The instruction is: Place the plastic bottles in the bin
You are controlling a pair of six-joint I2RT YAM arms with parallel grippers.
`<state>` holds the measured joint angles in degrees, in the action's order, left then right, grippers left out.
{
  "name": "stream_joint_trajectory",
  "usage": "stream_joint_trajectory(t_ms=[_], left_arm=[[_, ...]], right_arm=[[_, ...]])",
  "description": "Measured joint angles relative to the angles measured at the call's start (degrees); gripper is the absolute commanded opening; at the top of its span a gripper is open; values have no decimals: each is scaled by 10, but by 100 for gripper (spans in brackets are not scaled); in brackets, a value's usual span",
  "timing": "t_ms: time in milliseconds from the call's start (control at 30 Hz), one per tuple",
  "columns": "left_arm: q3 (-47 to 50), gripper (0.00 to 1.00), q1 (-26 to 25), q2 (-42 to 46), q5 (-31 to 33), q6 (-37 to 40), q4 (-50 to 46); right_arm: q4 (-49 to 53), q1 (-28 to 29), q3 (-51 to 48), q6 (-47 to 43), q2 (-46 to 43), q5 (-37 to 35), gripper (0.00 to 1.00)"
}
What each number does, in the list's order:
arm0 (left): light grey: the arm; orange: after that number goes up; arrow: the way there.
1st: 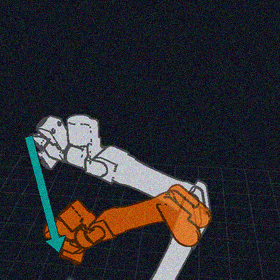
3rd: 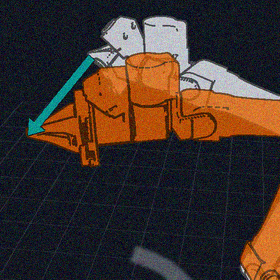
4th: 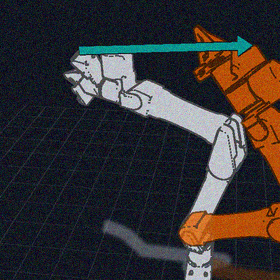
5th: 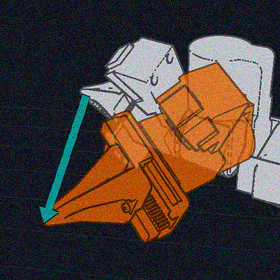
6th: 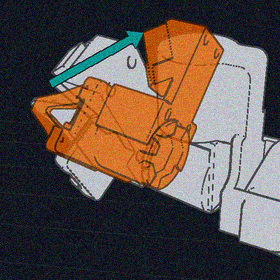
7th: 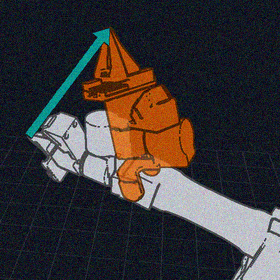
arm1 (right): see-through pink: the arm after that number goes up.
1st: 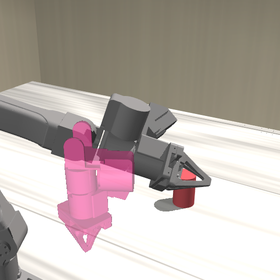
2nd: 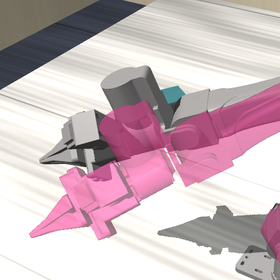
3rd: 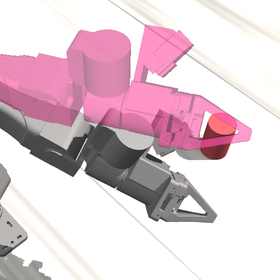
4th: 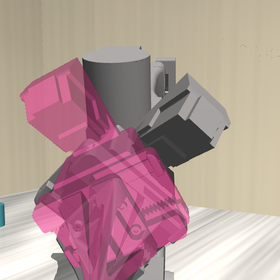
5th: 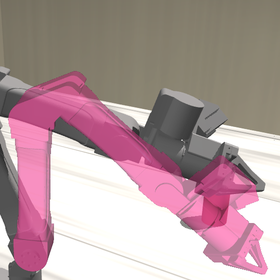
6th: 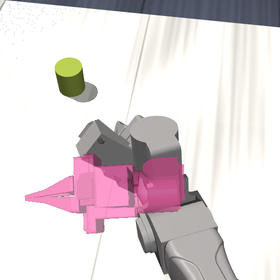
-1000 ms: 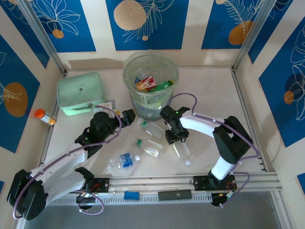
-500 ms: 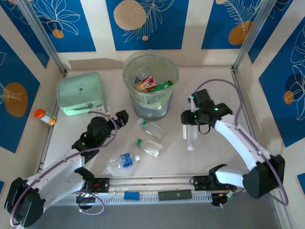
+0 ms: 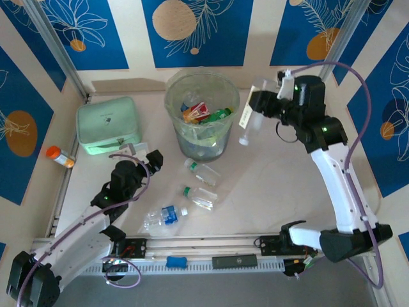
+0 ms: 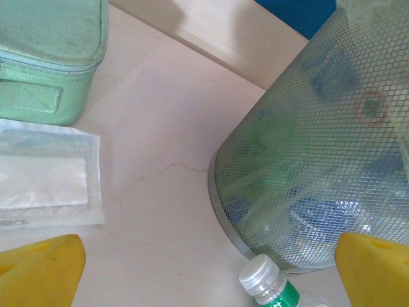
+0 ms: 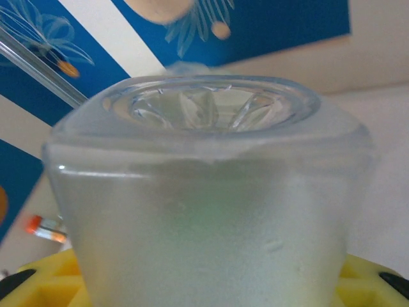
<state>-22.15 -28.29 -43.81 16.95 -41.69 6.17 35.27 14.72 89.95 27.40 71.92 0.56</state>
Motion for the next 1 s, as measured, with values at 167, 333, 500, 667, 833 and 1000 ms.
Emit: stream_joint_trajectory(t_ms=[167,333,500,667,833,1000], left_arm=[[0,100,10,3,-21,2,-10],[0,100,17,3,-42,5,-12],[0,100,24,3,-63,17,-13],[0,100,27,9,-78,23,-25],[0,100,29,24,-86,35,-45],[0,100,31,47,-89,48,-72]], right_arm=[[-83,25,63,43,89,16,42],[-151,62,129,70,181,12,41],[-196,93,196,86,266,-13,42],[-221,118,266,97,354,-30,42],[-228,145,312,106,430,-60,41],[-229,167,310,117,461,-98,42]])
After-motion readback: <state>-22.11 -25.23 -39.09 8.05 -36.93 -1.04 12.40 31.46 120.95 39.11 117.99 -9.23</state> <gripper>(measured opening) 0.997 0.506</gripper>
